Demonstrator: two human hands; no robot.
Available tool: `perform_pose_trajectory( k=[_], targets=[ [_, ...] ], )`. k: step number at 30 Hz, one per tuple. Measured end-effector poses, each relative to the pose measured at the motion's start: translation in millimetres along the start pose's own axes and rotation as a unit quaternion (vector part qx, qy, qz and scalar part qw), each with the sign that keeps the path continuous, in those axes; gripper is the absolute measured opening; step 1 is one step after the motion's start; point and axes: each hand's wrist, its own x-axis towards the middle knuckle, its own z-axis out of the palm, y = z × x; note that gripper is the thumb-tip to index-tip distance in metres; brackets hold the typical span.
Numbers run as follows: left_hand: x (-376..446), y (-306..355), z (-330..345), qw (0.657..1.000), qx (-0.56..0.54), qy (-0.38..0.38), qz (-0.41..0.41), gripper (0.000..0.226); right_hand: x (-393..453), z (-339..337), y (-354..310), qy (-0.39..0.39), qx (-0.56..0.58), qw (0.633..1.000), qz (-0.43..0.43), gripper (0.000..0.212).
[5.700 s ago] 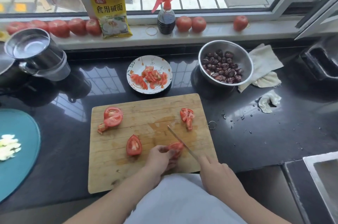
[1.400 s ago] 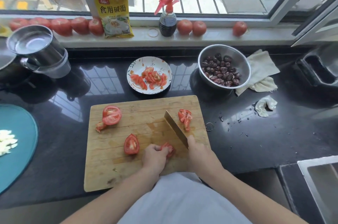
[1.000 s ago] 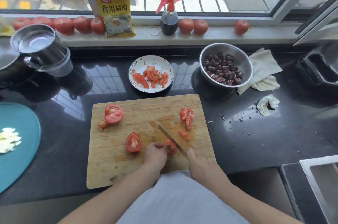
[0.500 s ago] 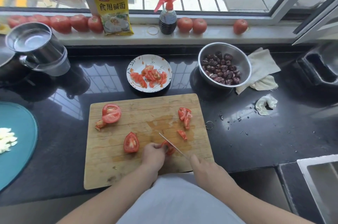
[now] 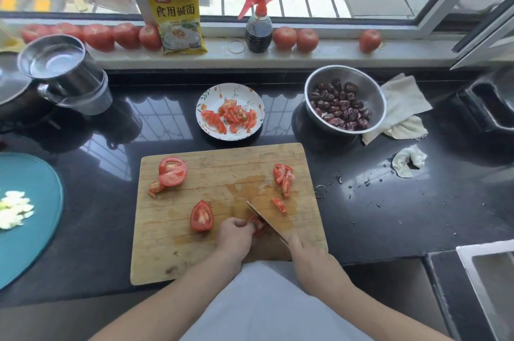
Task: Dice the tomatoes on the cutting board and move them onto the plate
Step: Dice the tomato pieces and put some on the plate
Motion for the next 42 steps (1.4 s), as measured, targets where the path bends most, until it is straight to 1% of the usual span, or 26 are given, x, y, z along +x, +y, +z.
perform_pose_trajectory(
  k=[2, 4, 9, 11, 14, 15, 17, 20, 22, 23, 24, 25, 28, 30, 32, 34, 35, 37, 38, 39, 40, 42],
  targets=[
    [1, 0, 0, 1.000, -0.008, 0.000, 0.001, 0.025, 1, 0, -1, 0.009, 0.023, 1.000, 0.003, 0.038],
    [1, 0, 1, 1.000, -0.023, -0.007, -0.007, 0.025, 13, -8, -4, 0.037, 0.039, 0.998, 0.016, 0.041],
    [2, 0, 2, 0.999, -0.036, -0.017, -0.014, 0.026, 28, -26, -1, 0.091, 0.037, 0.994, 0.040, 0.032],
    [2, 1, 2, 0.999, -0.043, -0.028, -0.015, 0.024, 21, -29, 2, 0.090, 0.026, 0.995, 0.027, 0.033],
    [3, 2, 2, 0.998, -0.041, -0.036, -0.013, 0.024, 6, -22, -1, 0.057, 0.040, 0.998, 0.004, 0.035],
    [2, 3, 2, 0.999, -0.038, -0.036, -0.012, 0.024, 3, -19, -3, 0.061, 0.036, 0.998, -0.001, 0.034],
    [4, 3, 3, 0.999, -0.039, -0.030, -0.013, 0.024, 1, -9, -7, 0.086, -0.007, 0.996, -0.024, 0.036],
    [3, 3, 4, 0.999, -0.042, -0.024, -0.018, 0.023, 0, -3, -6, 0.092, -0.043, 0.994, -0.034, 0.042],
    [2, 4, 4, 0.999, -0.038, -0.020, -0.021, 0.026, 0, -9, -7, 0.108, -0.047, 0.992, -0.034, 0.030],
    [2, 3, 4, 0.999, -0.035, -0.018, -0.021, 0.026, 0, -13, -6, 0.132, -0.044, 0.990, -0.038, 0.022],
    [1, 4, 4, 0.999, -0.035, -0.015, -0.023, 0.026, 0, -12, -6, 0.162, -0.044, 0.985, -0.044, 0.020],
    [1, 3, 4, 0.999, -0.036, -0.013, -0.021, 0.024, 1, -10, -6, 0.187, -0.051, 0.980, -0.052, 0.020],
    [1, 4, 4, 1.000, -0.020, -0.009, -0.018, 0.023, 3, 1, -4, 0.199, -0.056, 0.976, -0.073, 0.020],
    [-1, 5, 4, 1.000, -0.017, -0.010, -0.022, 0.023, 5, 1, -5, 0.211, -0.054, 0.973, -0.072, 0.018],
    [0, 5, 4, 1.000, -0.014, -0.006, -0.023, 0.024, 3, -4, -7, 0.214, -0.048, 0.973, -0.072, 0.018],
    [2, 2, 5, 1.000, -0.004, -0.007, -0.019, 0.025, -6, -12, -5, 0.198, -0.056, 0.976, -0.069, 0.020],
    [4, 0, 5, 1.000, -0.002, -0.010, -0.017, 0.027, -10, -15, -2, 0.170, -0.053, 0.982, -0.062, 0.025],
    [12, -7, 7, 1.000, -0.005, -0.012, -0.017, 0.037, -17, -17, 3, 0.105, -0.044, 0.992, -0.047, 0.051],
    [15, -9, 7, 1.000, -0.006, -0.012, -0.020, 0.040, -15, -16, 2, 0.086, -0.031, 0.995, -0.031, 0.061],
    [8, -4, 7, 1.000, -0.010, -0.014, -0.021, 0.040, -11, -12, -2, 0.089, -0.042, 0.995, -0.019, 0.067],
    [5, 0, 6, 1.000, -0.014, -0.010, -0.020, 0.035, -3, -7, -7, 0.104, -0.063, 0.992, -0.024, 0.063],
    [-1, 6, 5, 1.000, -0.012, 0.007, -0.015, 0.021, 20, -5, -24, 0.104, -0.042, 0.993, -0.024, 0.034]
  ],
)
